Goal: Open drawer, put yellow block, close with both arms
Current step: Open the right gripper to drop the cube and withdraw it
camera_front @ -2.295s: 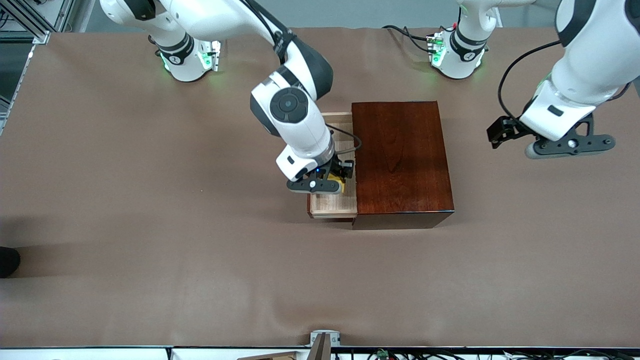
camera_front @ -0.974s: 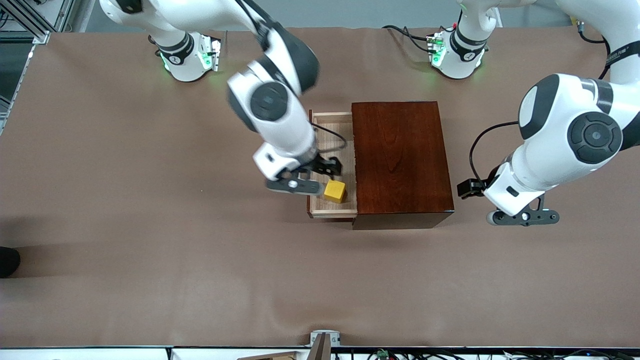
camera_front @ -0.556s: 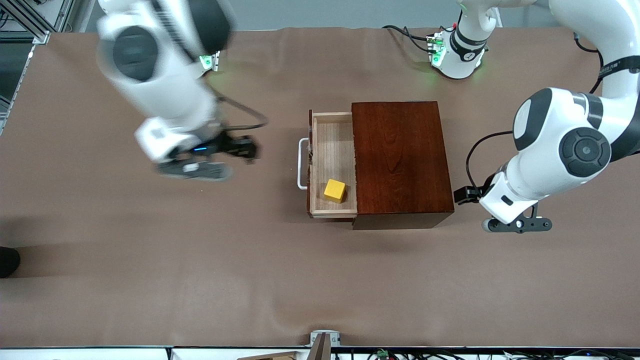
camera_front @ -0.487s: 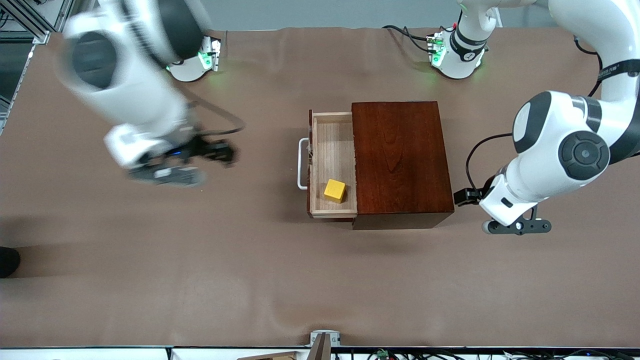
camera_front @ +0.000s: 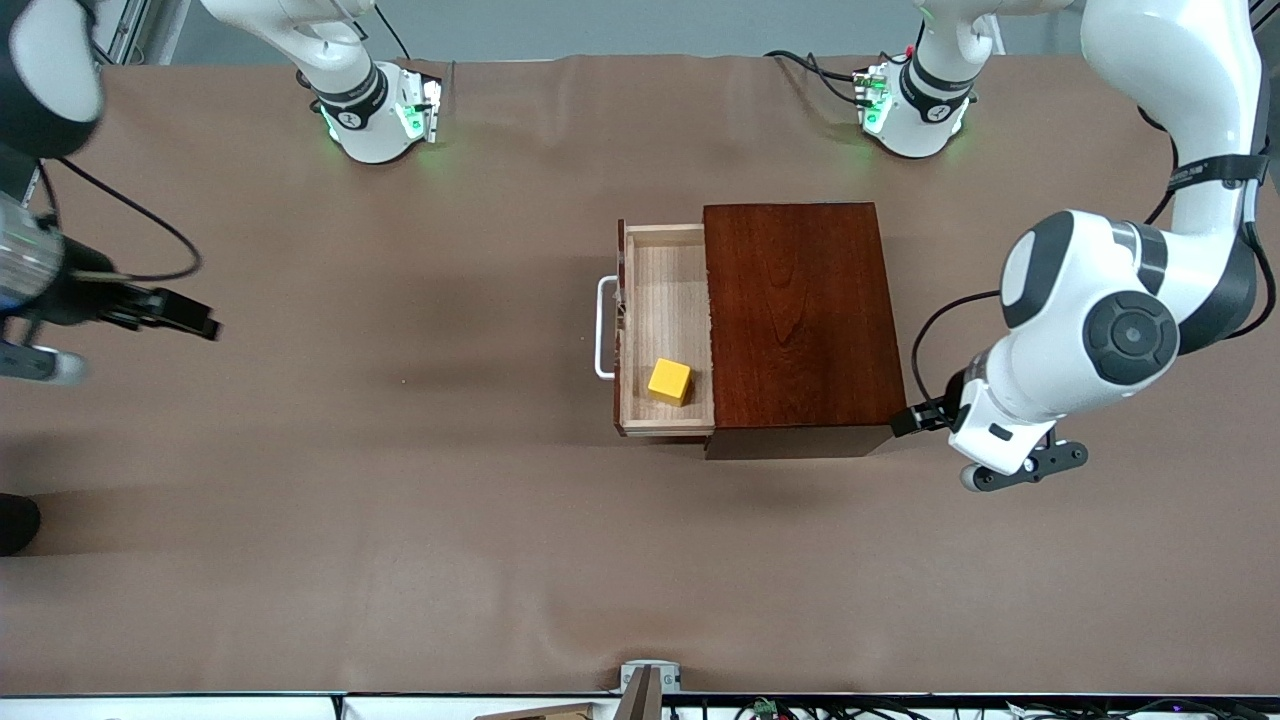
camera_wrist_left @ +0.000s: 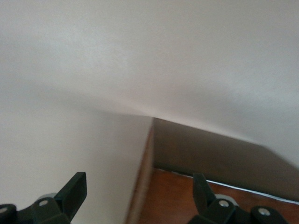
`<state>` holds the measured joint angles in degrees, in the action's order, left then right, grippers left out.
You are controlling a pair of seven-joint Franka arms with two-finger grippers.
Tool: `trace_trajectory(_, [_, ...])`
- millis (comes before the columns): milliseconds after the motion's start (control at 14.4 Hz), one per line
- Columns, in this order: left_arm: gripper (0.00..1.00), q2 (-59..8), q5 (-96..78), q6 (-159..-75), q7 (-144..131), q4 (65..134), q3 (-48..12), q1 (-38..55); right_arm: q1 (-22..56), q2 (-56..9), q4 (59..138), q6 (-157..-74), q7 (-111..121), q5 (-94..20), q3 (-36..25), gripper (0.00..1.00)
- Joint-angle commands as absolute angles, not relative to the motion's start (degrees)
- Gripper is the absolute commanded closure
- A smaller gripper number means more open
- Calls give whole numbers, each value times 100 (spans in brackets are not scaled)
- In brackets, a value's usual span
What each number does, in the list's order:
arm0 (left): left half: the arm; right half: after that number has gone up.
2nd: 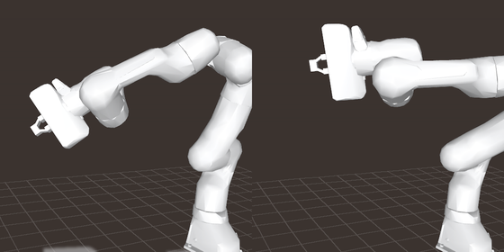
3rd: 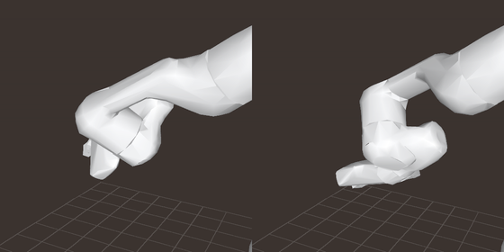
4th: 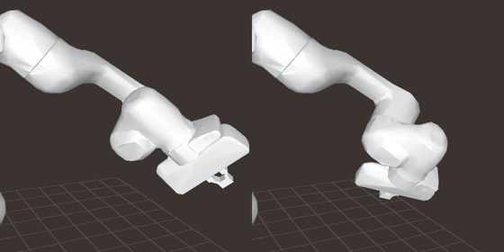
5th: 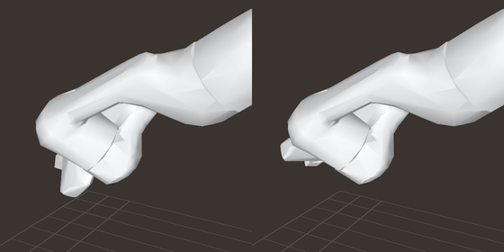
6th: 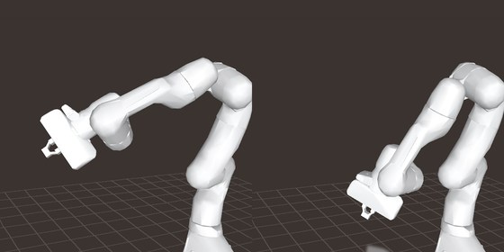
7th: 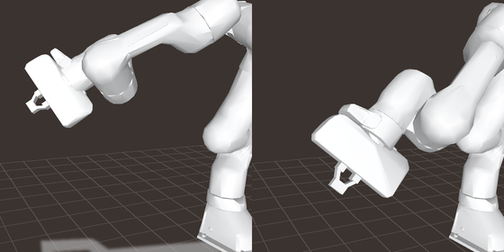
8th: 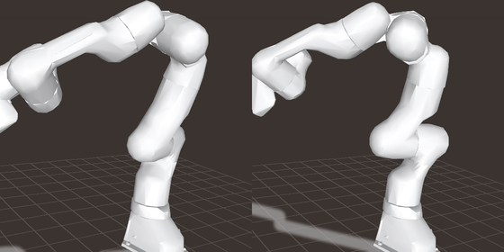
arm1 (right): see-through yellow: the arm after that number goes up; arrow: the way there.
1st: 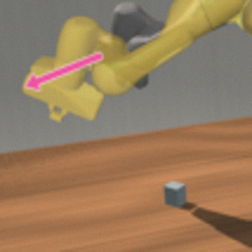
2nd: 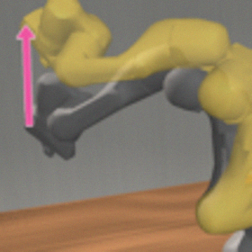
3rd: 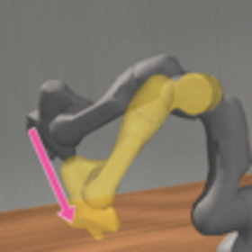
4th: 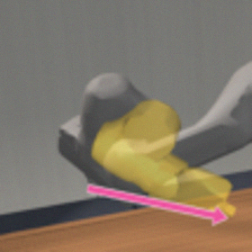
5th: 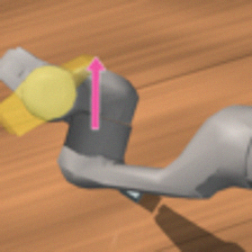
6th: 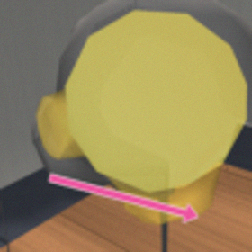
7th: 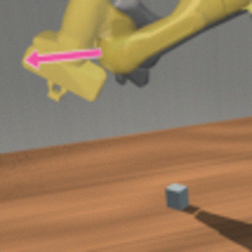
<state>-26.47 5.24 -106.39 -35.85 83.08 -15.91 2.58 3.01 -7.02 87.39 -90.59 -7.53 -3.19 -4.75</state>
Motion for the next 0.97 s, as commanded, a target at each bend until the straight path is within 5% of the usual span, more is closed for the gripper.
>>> trace_trajectory(0, [0,-2488,633,-10485,-4314,8156,-1617,650,27,-185,9378,-9264,-441,-141,-334,0])
trace_trajectory(487, [0,-2891,598,-10757,-7123,7744,-1793,1738,-114,-229,9220,-9193,185,-141,-334,0])
trace_trajectory(904, [0,-3269,580,-11873,-9681,7506,-1802,2697,-97,-246,9202,-9202,202,-158,-316,0])
